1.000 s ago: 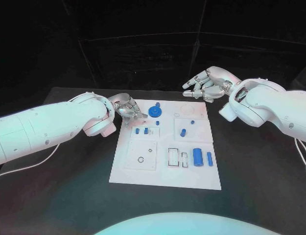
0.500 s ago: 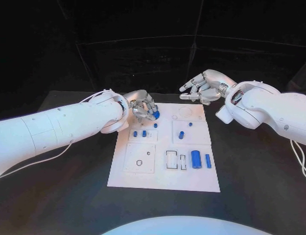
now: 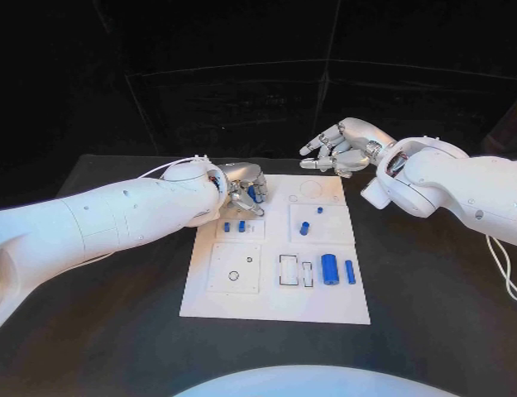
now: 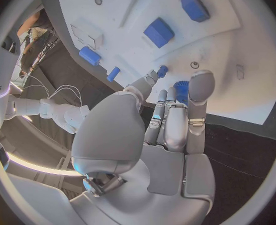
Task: Assemble the parts on the task board
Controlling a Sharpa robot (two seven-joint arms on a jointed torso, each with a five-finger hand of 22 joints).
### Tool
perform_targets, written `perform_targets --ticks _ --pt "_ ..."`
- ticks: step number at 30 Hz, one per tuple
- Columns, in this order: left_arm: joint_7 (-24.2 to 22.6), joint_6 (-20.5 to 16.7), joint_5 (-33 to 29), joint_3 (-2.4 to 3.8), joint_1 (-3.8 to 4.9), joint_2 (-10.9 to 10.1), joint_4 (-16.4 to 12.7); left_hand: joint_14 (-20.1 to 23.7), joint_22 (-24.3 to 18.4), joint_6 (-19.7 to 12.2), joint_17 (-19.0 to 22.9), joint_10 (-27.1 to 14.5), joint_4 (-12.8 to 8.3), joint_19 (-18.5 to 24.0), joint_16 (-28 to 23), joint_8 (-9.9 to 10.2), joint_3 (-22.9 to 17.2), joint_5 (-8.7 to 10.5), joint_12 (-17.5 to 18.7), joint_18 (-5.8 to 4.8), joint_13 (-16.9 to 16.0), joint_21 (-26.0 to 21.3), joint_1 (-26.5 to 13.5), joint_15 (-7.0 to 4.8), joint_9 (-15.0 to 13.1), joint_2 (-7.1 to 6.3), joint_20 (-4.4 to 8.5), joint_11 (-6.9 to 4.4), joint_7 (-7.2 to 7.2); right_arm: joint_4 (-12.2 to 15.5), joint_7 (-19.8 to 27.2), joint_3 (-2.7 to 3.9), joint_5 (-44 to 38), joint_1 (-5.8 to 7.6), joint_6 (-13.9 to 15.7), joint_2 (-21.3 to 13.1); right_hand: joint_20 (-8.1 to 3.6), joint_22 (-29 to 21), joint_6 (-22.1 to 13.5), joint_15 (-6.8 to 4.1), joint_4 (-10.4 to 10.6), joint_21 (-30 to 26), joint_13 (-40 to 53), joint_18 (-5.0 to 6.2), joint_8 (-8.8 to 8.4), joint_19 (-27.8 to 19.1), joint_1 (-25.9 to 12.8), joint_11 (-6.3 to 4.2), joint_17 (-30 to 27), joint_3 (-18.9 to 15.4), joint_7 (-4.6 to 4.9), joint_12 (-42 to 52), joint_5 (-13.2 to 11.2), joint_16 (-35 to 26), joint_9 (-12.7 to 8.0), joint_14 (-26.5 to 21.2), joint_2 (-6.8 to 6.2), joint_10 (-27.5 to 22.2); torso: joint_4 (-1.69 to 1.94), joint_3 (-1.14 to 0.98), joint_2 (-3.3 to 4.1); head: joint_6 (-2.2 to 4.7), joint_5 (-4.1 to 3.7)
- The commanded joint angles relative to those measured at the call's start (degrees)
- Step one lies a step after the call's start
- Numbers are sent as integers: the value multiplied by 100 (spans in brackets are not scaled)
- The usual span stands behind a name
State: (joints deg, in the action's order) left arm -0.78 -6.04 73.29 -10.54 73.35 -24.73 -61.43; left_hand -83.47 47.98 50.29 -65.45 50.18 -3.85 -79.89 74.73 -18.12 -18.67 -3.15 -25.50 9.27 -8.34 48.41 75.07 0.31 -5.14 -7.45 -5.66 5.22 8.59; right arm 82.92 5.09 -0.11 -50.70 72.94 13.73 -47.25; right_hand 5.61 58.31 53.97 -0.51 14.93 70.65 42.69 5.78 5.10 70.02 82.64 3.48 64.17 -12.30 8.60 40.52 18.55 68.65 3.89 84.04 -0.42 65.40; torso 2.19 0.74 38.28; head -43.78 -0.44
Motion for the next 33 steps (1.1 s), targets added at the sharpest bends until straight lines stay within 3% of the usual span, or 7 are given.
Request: perform_targets --ticks 1,14,23,33 --pt "-101 274 322 -3 -17 40 58 -48 76 51 -24 34 14 -38 37 29 60 33 32 -114 26 78 -62 -10 16 1 1 6 -3 5 53 3 -6 10 -3 7 -7 -9 -18 -31 6 -36 -8 99 39 -45 12 -4 3 -20 -11 3 39 -21 9 13 72 -5 3 0 -3 -3 -15" --pt "-71 401 446 -7 -61 78 75 -95 441 228 -108 199 32 -116 162 72 153 33 10 -169 98 447 -56 -29 60 73 14 -23 -37 4 55 3 -6 10 6 10 -7 -9 -18 -31 6 -36 -8 99 39 -45 12 -4 3 -20 -11 3 39 -21 9 13 72 -5 15 2 -8 -14 -37" --pt "-87 336 456 -7 -86 111 108 -134 685 395 -170 436 47 -164 245 117 8 32 38 -201 174 692 24 -73 91 306 47 -76 -108 4 55 3 -6 10 4 16 -7 -15 -15 -32 5 -41 -11 101 42 -47 20 -5 1 -19 -12 4 51 -24 10 13 82 -7 10 -1 -7 -12 -49" --pt "24 411 487 -6 -97 143 144 -143 834 470 -166 575 -18 -174 276 226 -169 31 185 -223 293 834 103 -98 124 352 74 -101 -126 32 43 4 -6 11 2 -3 -7 -15 -15 -32 5 -41 -11 101 42 -47 20 -5 1 -19 -12 4 51 -24 10 13 82 -7 19 2 6 -1 -71"
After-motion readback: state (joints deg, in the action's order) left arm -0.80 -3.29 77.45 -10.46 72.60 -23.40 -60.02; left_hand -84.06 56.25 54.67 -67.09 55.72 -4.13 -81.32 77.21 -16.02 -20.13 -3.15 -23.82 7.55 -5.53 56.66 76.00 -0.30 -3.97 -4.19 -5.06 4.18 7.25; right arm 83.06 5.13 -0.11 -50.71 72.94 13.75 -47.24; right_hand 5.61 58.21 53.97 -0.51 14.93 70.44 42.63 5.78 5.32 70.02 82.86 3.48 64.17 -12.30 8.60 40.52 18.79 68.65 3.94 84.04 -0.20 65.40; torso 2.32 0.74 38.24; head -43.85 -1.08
